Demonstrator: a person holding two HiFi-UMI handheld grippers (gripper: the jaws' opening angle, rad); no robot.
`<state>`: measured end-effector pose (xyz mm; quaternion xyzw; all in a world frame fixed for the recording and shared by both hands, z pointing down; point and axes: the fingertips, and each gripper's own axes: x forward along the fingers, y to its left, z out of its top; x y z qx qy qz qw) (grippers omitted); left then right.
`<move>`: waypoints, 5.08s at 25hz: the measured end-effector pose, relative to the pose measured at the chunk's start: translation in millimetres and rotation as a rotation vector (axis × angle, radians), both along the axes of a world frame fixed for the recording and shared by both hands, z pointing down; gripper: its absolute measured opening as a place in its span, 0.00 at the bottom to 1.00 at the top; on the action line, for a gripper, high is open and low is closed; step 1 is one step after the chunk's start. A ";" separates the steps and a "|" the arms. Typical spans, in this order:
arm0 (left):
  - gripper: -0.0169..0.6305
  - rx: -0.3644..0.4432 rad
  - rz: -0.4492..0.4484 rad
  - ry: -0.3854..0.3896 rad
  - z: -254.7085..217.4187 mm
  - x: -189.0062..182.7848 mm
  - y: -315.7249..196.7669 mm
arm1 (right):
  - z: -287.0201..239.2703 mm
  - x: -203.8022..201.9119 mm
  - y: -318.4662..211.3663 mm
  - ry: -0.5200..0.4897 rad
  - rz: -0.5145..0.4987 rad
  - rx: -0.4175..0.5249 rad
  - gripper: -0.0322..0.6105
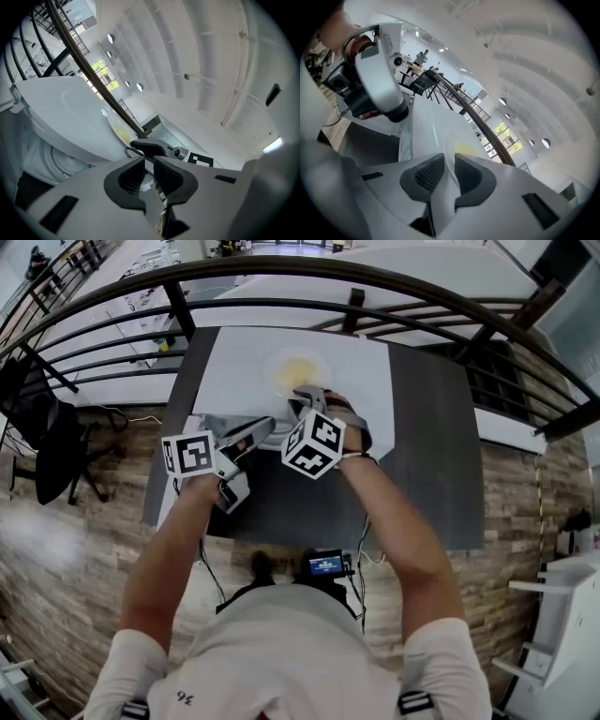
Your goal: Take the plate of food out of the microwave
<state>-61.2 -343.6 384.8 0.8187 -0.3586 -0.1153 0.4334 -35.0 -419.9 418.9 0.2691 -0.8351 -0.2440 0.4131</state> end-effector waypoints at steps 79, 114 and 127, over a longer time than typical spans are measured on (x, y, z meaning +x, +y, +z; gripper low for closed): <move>0.12 0.437 -0.023 -0.274 -80.0 17.8 108.3 | -125.6 92.6 133.5 -0.603 0.170 -0.094 0.05; 0.12 0.294 0.065 -0.254 -14.3 40.1 171.4 | -34.6 158.0 196.8 -0.798 0.424 -0.370 0.05; 0.12 0.284 0.080 -0.244 -10.9 43.4 167.2 | -36.8 164.8 190.2 -0.800 0.443 -0.351 0.05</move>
